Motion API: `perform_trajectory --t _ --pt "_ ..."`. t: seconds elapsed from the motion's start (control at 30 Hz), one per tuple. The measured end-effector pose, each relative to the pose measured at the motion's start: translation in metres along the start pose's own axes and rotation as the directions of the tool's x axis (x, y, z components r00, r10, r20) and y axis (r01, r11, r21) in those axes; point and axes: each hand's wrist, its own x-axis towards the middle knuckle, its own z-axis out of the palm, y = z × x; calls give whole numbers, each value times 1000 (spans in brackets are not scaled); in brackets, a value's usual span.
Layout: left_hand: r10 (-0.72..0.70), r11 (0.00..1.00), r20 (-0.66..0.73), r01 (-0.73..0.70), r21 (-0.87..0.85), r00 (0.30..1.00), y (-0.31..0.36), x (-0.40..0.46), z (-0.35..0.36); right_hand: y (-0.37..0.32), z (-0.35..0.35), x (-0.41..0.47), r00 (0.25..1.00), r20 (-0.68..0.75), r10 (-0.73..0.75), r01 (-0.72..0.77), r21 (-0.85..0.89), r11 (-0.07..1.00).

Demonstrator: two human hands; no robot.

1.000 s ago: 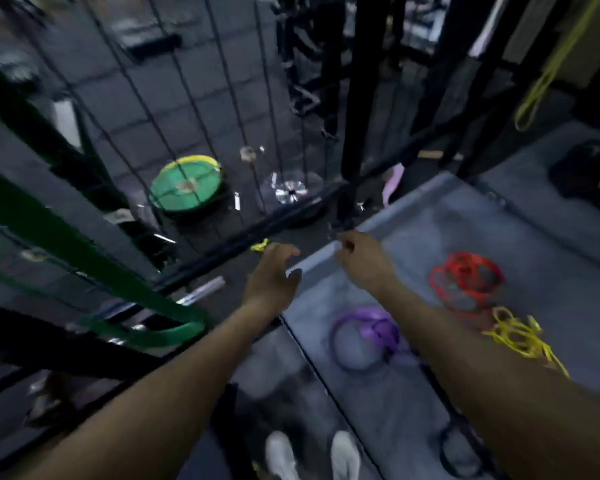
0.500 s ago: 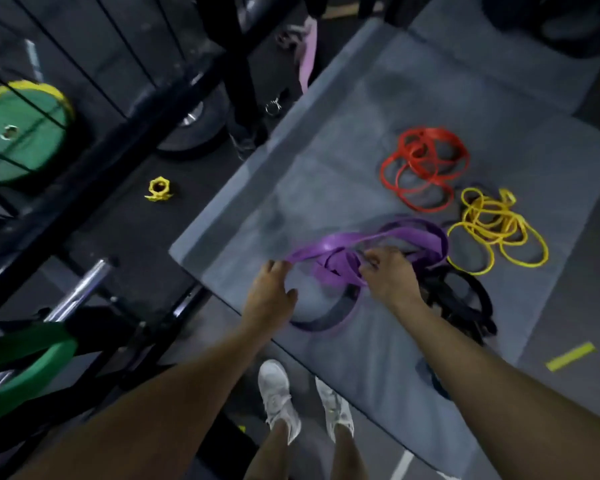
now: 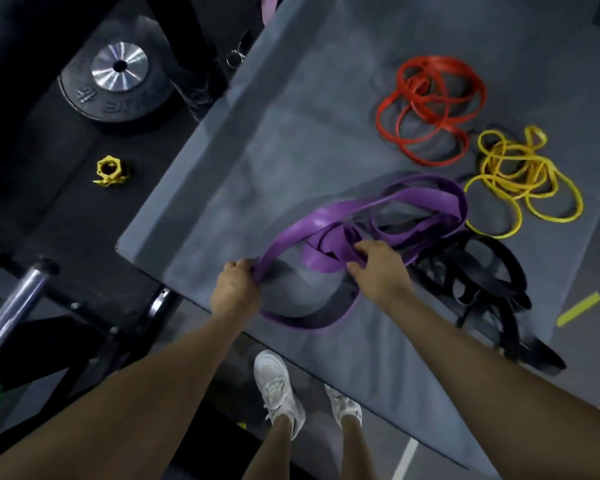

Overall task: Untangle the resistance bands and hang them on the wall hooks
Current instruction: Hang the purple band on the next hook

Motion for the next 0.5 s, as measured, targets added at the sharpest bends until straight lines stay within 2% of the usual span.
perform_trajectory --t 0.1,0.2,0.37,0.5 --pt "-89 977 -51 77 -197 995 6 -9 -16 -8 -8 -4 1000 15 0 0 21 1000" --pt "-88 904 -91 41 -426 992 19 -23 -53 -26 -32 -9 999 -5 -47 47 20 999" --pt "16 855 -256 -146 -498 967 60 -57 -140 -80 -95 -24 974 -81 -211 209 -26 978" --pt "110 796 -411 -328 -508 905 94 -99 -204 -141 -155 -47 937 -115 -331 333 4 943"
